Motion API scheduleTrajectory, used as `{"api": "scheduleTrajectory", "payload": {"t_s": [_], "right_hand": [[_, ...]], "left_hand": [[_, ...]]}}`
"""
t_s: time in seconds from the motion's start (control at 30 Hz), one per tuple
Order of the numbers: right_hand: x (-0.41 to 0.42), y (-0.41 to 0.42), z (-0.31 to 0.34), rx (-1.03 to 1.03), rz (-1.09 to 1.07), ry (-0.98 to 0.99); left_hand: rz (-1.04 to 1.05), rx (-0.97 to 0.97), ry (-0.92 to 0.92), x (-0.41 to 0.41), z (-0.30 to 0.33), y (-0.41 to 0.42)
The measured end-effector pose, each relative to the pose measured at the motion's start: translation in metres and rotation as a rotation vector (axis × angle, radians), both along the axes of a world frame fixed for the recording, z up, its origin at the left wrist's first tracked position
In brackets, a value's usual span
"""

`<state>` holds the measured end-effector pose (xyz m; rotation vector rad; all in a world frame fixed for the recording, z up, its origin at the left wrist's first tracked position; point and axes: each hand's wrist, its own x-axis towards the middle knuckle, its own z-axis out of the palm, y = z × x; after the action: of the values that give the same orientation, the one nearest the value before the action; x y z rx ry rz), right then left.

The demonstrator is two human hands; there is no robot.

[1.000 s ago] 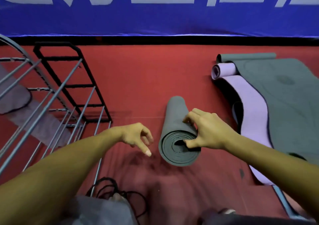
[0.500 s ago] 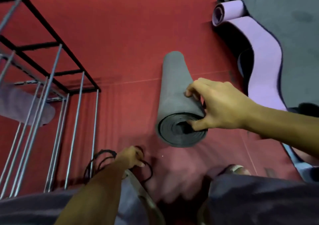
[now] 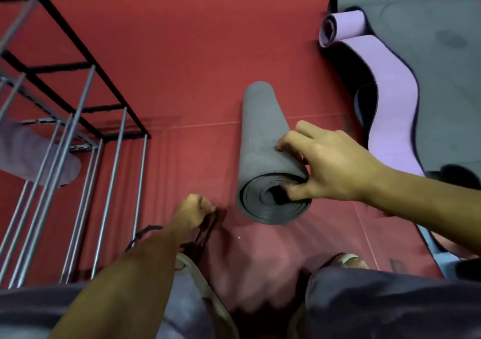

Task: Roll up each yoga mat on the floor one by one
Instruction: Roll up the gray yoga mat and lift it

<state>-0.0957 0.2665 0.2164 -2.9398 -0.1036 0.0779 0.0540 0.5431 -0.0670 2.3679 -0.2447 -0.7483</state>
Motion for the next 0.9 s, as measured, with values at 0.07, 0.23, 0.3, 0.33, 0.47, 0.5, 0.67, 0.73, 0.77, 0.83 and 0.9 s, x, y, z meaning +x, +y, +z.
{"api": "scheduleTrajectory", "payload": {"t_s": [0.07, 0.23, 0.3, 0.33, 0.47, 0.5, 0.67, 0.73, 0.77, 0.83, 0.9], "right_hand": [[0.000, 0.000, 0.004, -0.049, 0.001, -0.021], [0.004, 0.000, 0.017, -0.183, 0.003, -0.079], [0.005, 0.000, 0.028, -0.218, -0.003, -0.088], [0.005, 0.000, 0.035, -0.218, -0.009, -0.097], [-0.004, 0.007, 0.080, -0.071, -0.074, -0.209], [-0.008, 0.009, 0.093, 0.017, -0.124, -0.245], [-0.024, 0.015, 0.136, 0.267, -0.306, -0.427], [-0.026, 0.013, 0.147, 0.278, -0.327, -0.452], [-0.026, 0.011, 0.150, 0.277, -0.341, -0.471], [-0.023, 0.007, 0.156, 0.257, -0.401, -0.494], [-0.017, 0.001, 0.157, 0.261, -0.450, -0.514]], "left_hand": [[0.055, -0.049, -0.022, 0.013, 0.025, -0.013], [0.070, -0.258, -0.143, 0.044, 0.111, -0.053], [0.057, -0.395, -0.206, 0.047, 0.161, -0.076], [0.042, -0.479, -0.241, 0.045, 0.188, -0.088], [-0.160, -0.694, -0.339, 0.025, 0.301, -0.120], [-0.222, -0.726, -0.358, 0.018, 0.327, -0.122], [-0.593, -0.820, -0.360, -0.027, 0.435, -0.120], [-0.731, -0.745, -0.453, -0.039, 0.455, -0.115], [-0.760, -0.679, -0.545, -0.040, 0.462, -0.111], [-0.734, -0.586, -0.695, -0.034, 0.467, -0.103], [-0.725, -0.611, -0.707, -0.026, 0.464, -0.095]]}}
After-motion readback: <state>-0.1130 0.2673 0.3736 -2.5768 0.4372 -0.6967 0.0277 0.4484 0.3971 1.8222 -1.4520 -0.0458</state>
